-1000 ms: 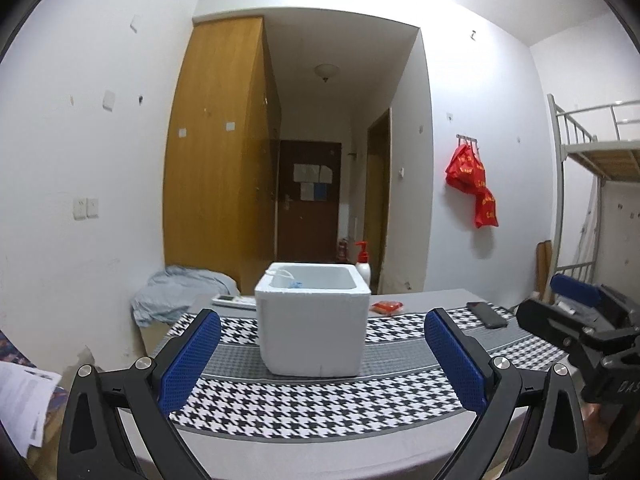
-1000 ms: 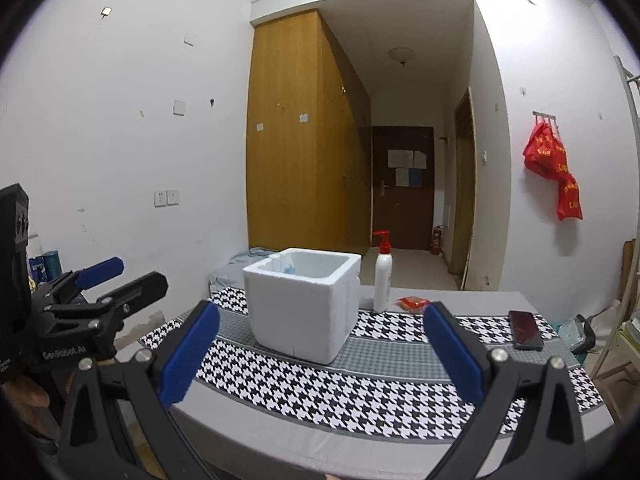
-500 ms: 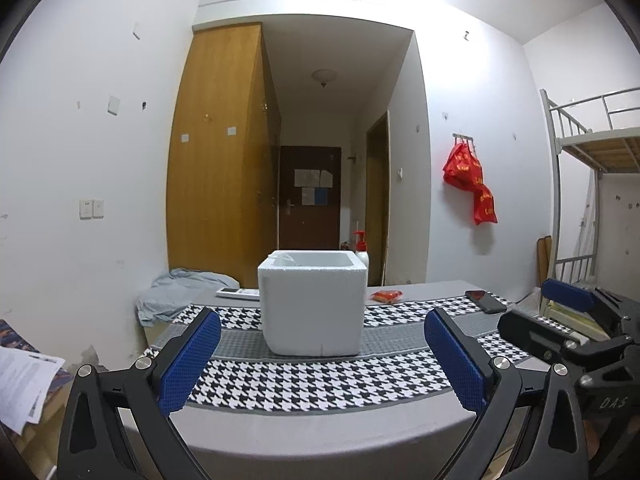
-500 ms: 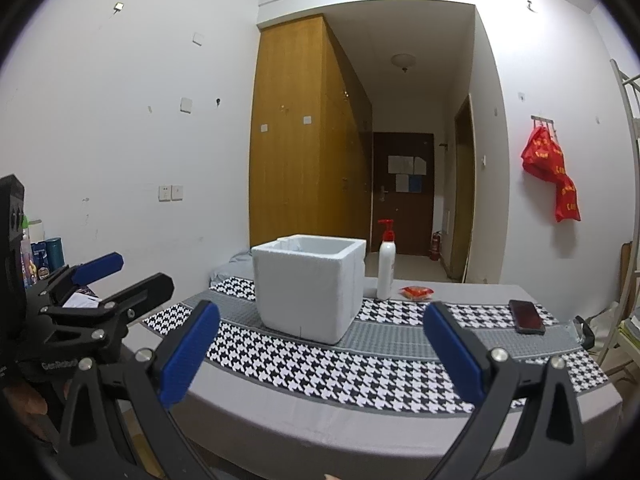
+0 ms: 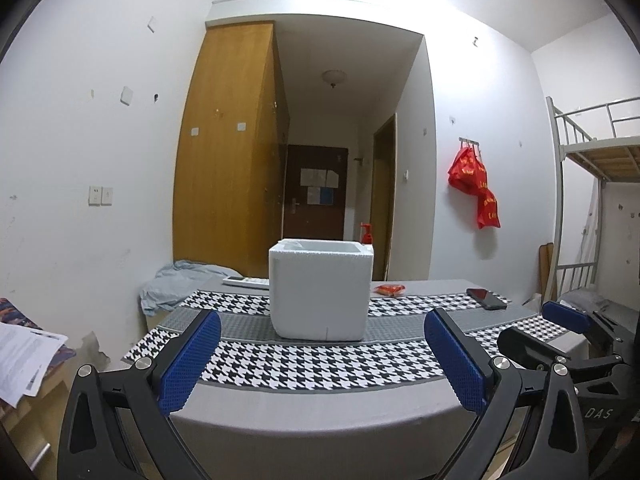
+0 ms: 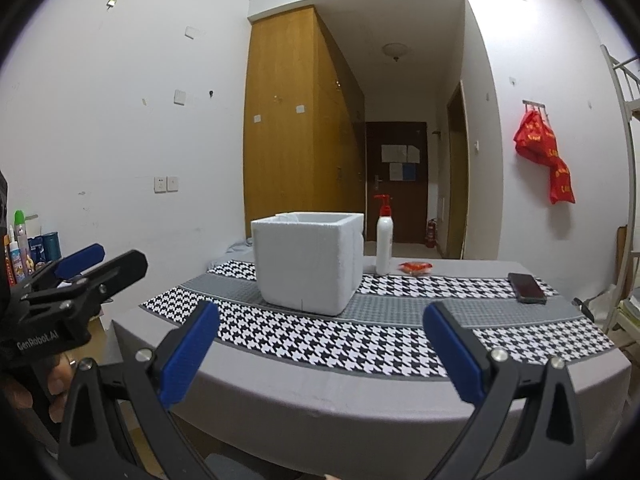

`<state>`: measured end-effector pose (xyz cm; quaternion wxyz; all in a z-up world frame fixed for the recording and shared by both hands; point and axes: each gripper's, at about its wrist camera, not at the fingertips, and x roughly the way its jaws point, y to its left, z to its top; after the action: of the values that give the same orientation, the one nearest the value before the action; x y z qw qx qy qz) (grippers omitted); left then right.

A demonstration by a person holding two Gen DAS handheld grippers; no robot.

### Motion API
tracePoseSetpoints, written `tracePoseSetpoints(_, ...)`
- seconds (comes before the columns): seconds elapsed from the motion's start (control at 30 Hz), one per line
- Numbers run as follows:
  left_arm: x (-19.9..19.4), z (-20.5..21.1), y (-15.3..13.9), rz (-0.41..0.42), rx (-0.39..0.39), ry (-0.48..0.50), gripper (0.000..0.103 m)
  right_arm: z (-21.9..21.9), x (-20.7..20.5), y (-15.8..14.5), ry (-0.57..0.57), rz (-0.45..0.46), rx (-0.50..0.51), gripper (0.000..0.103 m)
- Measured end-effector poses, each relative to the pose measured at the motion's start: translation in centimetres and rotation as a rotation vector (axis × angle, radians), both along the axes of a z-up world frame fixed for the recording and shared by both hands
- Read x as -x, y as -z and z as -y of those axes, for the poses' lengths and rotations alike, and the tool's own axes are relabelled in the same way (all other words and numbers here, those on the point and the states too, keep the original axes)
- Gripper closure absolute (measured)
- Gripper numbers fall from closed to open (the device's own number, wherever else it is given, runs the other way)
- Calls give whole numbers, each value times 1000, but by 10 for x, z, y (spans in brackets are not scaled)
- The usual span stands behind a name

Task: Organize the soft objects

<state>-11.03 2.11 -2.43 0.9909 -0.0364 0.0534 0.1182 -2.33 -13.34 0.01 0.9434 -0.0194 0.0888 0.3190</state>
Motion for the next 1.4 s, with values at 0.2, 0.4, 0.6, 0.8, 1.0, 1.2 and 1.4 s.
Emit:
tracePoseSetpoints(0.2, 8, 8, -3, 4, -21, 20, 1, 1, 11, -2, 3, 13, 5, 0)
tracePoseSetpoints(0.4, 18, 17, -8, 12, -40, 36, 1, 6, 19, -4, 3, 22, 5, 0)
tracePoseSetpoints(0.6, 26, 26, -14, 35, -59, 44, 1, 12, 30, -10, 4, 51, -1, 0)
tracePoseSetpoints(0.8, 24, 25, -12, 27, -60, 33, 1, 13, 29, -9, 5, 44, -12, 0)
tracePoseSetpoints(1.0, 17, 17, -3, -1, -39, 3, 1, 16, 19, -4, 24, 17, -20, 0)
tracePoseSetpoints(1.2, 15, 11, -1, -7, -29, -20, 1, 12, 12, 0, 33, -4, -5, 0)
tracePoseSetpoints(1.4, 16, 11, -1, -12, -36, -31, 1, 11, 15, -1, 40, 0, -4, 0)
